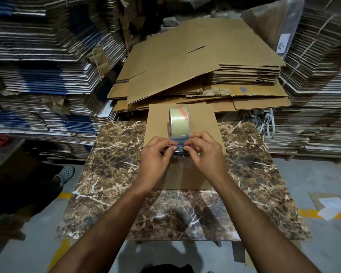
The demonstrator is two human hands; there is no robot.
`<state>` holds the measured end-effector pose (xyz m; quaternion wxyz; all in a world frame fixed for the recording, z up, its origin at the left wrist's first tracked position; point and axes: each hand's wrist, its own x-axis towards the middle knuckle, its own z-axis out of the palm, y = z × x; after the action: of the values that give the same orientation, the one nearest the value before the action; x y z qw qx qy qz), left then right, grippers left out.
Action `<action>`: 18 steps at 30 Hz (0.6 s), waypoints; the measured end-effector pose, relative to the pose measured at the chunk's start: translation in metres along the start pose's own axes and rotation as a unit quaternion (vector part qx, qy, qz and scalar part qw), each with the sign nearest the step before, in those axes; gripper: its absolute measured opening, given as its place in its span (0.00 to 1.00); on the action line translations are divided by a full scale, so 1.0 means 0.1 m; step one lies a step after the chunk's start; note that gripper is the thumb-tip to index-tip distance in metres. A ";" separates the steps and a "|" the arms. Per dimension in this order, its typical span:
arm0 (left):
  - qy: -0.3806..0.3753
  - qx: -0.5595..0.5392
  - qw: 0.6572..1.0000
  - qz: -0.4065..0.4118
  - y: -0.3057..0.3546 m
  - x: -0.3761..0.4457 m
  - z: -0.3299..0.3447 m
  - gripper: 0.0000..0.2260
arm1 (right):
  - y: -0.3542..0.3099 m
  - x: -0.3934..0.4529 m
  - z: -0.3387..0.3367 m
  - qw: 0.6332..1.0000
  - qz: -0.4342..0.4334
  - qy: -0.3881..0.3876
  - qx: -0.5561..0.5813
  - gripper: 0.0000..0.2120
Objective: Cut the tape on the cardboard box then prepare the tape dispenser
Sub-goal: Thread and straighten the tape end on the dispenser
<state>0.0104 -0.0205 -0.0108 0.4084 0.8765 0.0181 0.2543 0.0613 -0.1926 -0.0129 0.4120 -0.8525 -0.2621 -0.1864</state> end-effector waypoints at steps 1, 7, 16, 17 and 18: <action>0.008 -0.005 1.000 0.000 0.00 -0.01 0.01 0.05 | 0.00 -0.01 0.01 1.000 -0.003 0.003 0.001 0.07; 0.080 -0.041 0.996 -0.024 0.02 -0.16 0.10 0.06 | -0.02 -0.14 0.07 0.999 0.009 0.044 -0.001 0.04; 0.096 -0.098 0.988 -0.077 0.07 -0.26 0.12 0.07 | -0.09 -0.17 0.07 0.999 0.013 0.039 0.004 0.04; 0.090 -0.098 0.988 -0.077 0.07 -0.26 0.11 0.07 | -0.09 -0.17 0.07 0.999 0.017 0.034 0.013 0.05; 0.083 -0.098 0.988 -0.080 0.08 -0.26 0.10 0.07 | -0.08 -0.17 0.06 0.999 0.024 0.026 0.023 0.06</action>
<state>-0.0093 -0.0395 -0.0219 0.5088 0.8035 0.0973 0.2934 0.0434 -0.1882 -0.0210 0.4423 -0.8440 -0.2344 -0.1927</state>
